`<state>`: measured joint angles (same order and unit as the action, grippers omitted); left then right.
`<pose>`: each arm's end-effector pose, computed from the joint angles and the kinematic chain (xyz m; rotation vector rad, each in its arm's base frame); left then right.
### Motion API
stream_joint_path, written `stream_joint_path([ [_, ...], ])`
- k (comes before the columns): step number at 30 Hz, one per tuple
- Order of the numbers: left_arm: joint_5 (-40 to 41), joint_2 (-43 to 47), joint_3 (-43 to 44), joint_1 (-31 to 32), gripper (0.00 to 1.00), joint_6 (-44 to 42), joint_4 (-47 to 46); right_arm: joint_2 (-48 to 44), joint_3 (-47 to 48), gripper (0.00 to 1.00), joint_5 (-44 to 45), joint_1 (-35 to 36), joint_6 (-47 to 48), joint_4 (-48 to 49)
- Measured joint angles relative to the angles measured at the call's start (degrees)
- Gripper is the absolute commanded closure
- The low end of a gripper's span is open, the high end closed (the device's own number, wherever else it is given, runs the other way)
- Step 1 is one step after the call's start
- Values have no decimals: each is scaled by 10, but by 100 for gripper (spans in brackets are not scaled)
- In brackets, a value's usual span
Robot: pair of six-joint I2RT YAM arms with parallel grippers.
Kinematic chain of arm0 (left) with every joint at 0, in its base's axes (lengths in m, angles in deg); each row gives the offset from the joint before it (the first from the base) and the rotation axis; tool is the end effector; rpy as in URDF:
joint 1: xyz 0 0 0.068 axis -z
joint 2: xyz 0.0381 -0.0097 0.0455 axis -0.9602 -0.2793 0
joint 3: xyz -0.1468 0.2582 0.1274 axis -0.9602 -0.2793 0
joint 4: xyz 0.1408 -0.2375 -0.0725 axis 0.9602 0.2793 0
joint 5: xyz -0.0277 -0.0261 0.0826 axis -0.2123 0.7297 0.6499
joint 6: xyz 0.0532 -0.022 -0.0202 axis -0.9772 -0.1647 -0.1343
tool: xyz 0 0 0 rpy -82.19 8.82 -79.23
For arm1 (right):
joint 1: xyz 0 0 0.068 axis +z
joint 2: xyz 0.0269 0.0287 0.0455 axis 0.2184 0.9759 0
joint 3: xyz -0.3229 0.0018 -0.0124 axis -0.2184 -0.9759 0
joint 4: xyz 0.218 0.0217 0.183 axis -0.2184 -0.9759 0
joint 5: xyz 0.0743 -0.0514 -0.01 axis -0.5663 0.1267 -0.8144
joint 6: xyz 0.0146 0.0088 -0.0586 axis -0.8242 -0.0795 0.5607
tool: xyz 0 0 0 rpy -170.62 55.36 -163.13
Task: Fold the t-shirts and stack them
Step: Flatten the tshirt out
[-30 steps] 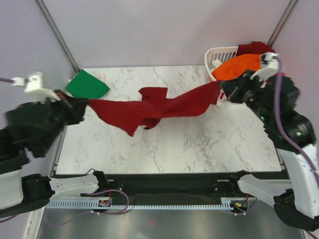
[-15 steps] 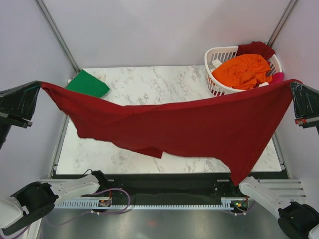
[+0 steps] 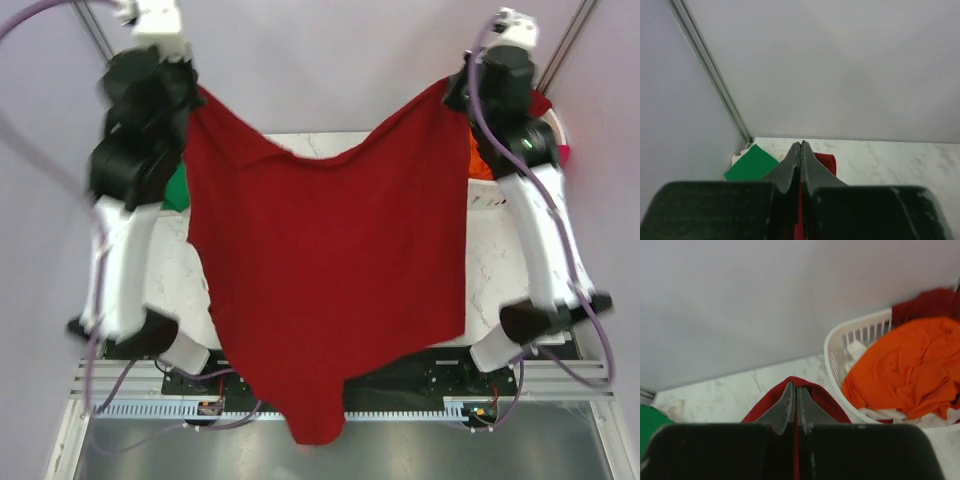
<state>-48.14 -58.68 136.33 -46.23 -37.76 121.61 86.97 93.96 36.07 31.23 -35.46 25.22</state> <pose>0.2052 -0.0800 0.6831 -0.0191 1.4898 0.0992 0.2814 0.0775 0.6281 0.2827 1.6029 0.2002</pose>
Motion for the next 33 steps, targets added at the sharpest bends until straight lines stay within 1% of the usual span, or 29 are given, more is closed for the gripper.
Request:
stream_joint_path([
  [1, -10, -64, 17, -48, 91, 0, -1, 58, 5, 100, -11, -21, -10, 7],
  [2, -19, -127, 36, -79, 86, 1, -6, 123, 19, 67, -23, -40, -19, 6],
  [3, -22, -194, 57, -109, 80, 1, -11, 179, 47, 37, -28, -52, -28, -2],
  [4, -26, -256, 74, -126, 42, 1, -11, 252, 92, 18, -42, -66, -36, -15],
  [5, -31, -325, 89, -142, 33, 2, -13, 337, 156, 2, -58, -77, -45, -43],
  [6, -41, -394, 94, -154, 29, 10, -10, 417, 229, 2, -66, -85, -53, -73],
  [7, -50, -459, 95, -163, 18, 18, 3, 469, 268, 2, -72, -90, -52, -84],
  [8, -56, -510, 92, -170, 16, 28, 23, 506, 277, 2, -77, -94, -55, -98],
  [9, -64, -547, 82, -175, 14, 39, 41, 518, 249, 2, -80, -96, -57, -112],
  [10, -70, -580, 67, -179, 9, 50, 64, 518, 215, 2, -81, -97, -57, -121],
  [11, -76, -600, 49, -183, 7, 60, 90, 504, 167, 2, -83, -96, -57, -117],
  [13, -85, -608, 34, -190, 6, 74, 132, 465, 91, 2, -85, -91, -56, -112],
  [14, -88, -602, 34, -193, 2, 80, 142, 436, 67, 2, -85, -88, -55, -111],
  [17, -96, -543, 35, -202, 3, 94, 141, 355, 51, 2, -92, -80, -55, -105],
  [18, -100, -508, 32, -204, 5, 99, 137, 314, 43, 2, -92, -74, -54, -93],
  [21, -117, -380, -12, -207, 7, 118, 117, 195, 5, 2, -90, -45, -50, -49],
  [23, -129, -281, -69, -203, 10, 134, 100, 113, -48, 2, -94, -21, -51, -18],
  [25, -144, -191, -146, -188, 14, 156, 73, 47, -132, 2, -113, -2, -53, 19],
  [28, -179, -111, -277, -147, 16, 190, 38, -16, -270, 2, -141, 2, -56, 69],
  [30, -210, -84, -372, -112, 16, 216, 15, -28, -361, 2, -153, 6, -56, 91],
  [33, -269, -105, -515, -56, 16, 256, -39, -9, -475, 2, -167, 19, -56, 90],
])
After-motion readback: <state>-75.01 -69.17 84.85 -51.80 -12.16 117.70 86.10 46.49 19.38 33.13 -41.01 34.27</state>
